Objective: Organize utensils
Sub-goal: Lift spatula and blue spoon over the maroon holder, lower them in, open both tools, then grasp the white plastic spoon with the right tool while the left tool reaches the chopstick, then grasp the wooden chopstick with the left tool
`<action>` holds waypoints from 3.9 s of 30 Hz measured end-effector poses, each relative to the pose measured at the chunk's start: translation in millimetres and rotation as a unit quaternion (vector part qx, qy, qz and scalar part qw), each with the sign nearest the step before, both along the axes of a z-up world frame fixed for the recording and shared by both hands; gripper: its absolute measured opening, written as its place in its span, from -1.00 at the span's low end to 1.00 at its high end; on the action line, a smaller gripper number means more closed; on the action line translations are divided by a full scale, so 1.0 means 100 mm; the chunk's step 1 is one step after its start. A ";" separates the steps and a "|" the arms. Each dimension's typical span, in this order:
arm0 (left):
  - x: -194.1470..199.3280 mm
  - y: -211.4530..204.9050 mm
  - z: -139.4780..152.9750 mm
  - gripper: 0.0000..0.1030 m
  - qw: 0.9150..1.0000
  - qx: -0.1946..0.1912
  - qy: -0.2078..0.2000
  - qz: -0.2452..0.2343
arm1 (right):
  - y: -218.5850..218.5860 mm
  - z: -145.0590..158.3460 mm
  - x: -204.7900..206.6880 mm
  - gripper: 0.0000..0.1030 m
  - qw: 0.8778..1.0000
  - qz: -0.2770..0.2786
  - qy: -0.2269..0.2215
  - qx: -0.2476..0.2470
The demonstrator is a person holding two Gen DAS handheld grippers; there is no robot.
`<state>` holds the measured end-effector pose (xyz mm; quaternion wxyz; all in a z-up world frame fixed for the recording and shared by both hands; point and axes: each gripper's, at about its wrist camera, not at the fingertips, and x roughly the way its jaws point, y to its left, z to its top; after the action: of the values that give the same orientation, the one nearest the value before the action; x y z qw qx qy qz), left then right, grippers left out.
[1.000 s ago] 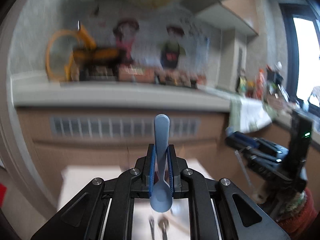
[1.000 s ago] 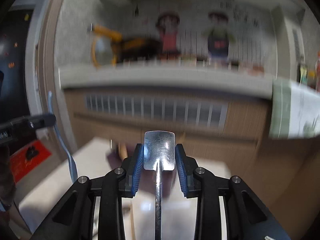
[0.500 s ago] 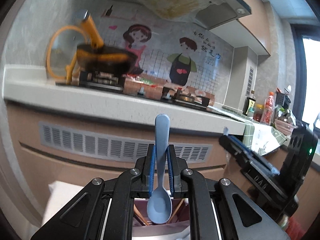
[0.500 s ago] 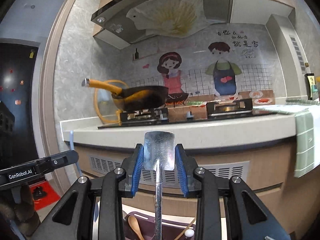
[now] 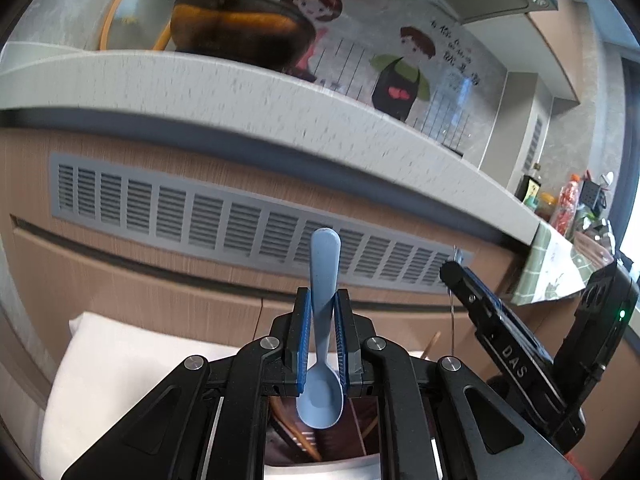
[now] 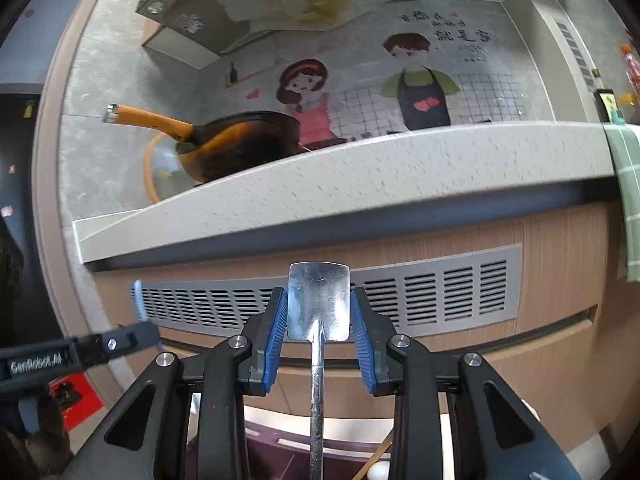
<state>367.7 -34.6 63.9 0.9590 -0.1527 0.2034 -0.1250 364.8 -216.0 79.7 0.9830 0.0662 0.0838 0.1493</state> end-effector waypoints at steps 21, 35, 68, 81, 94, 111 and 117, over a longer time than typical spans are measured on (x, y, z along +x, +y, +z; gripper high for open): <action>-0.89 -0.23 -0.66 -0.37 0.997 -0.012 0.072 -0.007 | -0.85 -0.52 -0.33 -0.15 0.992 -0.048 0.104 -0.059; -1.58 -0.70 -1.36 -0.37 0.981 0.035 0.189 0.000 | -0.87 -1.57 0.18 -0.69 0.930 0.037 0.354 -0.097; -1.65 -0.68 -1.44 -0.37 0.973 0.040 0.225 -0.030 | 0.27 -1.55 -0.68 -0.38 0.887 0.229 0.314 -0.251; -1.68 -1.58 -1.32 -0.37 0.952 0.064 0.238 -0.181 | -0.93 -1.33 -1.74 -0.39 0.933 0.080 0.310 -0.167; -1.65 -2.02 -1.55 -0.37 0.920 0.117 0.274 -0.255 | -1.41 -1.45 -1.98 -0.37 0.943 -0.005 0.322 -0.077; -1.62 -1.01 -1.49 -0.43 0.939 0.180 0.252 -0.149 | -1.03 -1.50 -2.05 -0.37 0.944 0.024 0.311 -0.105; -1.34 -1.08 -1.58 -0.67 0.928 0.212 0.258 -0.166 | -1.02 -1.49 -2.09 -0.37 0.945 0.023 0.309 -0.107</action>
<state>233.7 -142.2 -94.1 0.8489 0.0634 0.4883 -0.1921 155.6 -318.3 -69.3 0.9062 0.0018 0.4008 0.1346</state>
